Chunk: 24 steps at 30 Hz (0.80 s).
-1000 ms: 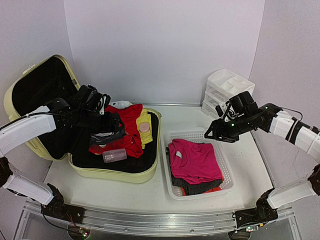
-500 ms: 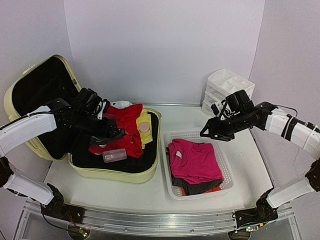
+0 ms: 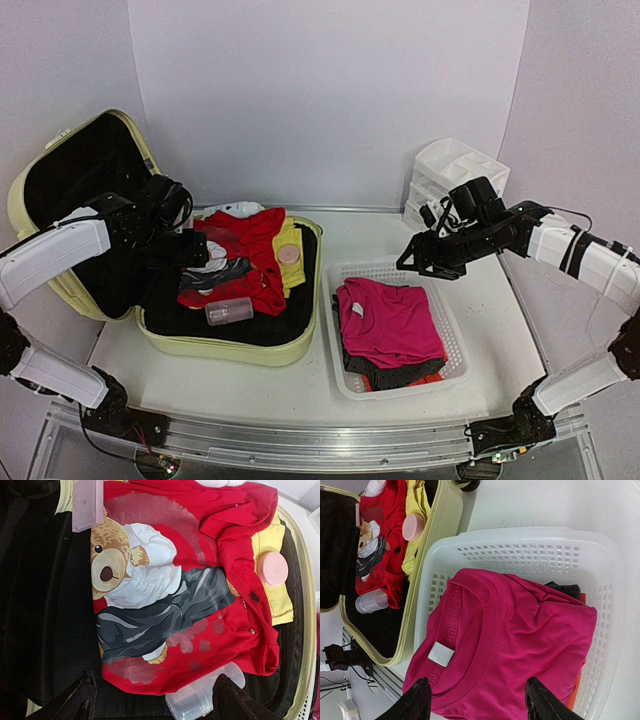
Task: Open, take out, and arrange the luggage
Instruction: Adjust the storage box at the corner of the board.
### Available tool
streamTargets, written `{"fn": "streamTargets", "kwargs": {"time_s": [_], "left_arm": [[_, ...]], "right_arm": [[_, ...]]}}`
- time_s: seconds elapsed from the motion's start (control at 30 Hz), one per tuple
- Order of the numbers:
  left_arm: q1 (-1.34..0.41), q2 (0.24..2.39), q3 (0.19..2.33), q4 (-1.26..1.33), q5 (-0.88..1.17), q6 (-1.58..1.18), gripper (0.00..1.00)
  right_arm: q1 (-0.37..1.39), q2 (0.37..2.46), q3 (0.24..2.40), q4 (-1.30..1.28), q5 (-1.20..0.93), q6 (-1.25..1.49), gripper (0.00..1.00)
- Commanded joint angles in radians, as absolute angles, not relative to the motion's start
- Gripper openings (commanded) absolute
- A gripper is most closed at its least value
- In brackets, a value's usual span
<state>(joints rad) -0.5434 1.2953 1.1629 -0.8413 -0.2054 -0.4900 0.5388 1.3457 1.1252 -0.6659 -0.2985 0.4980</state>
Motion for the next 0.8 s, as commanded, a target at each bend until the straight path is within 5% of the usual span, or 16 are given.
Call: {"fn": "streamTargets", "kwargs": {"time_s": [0.0, 0.77], "left_arm": [[-0.538, 1.29, 1.212, -0.856, -0.238, -0.487, 0.8], [-0.538, 1.236, 1.146, -0.733, -0.23, -0.452, 0.81]], "right_arm": [[0.539, 1.319, 1.15, -0.626, -0.282, 0.503, 0.64], [0.538, 1.327, 1.161, -0.528, 0.045, 0.523, 0.7]]}}
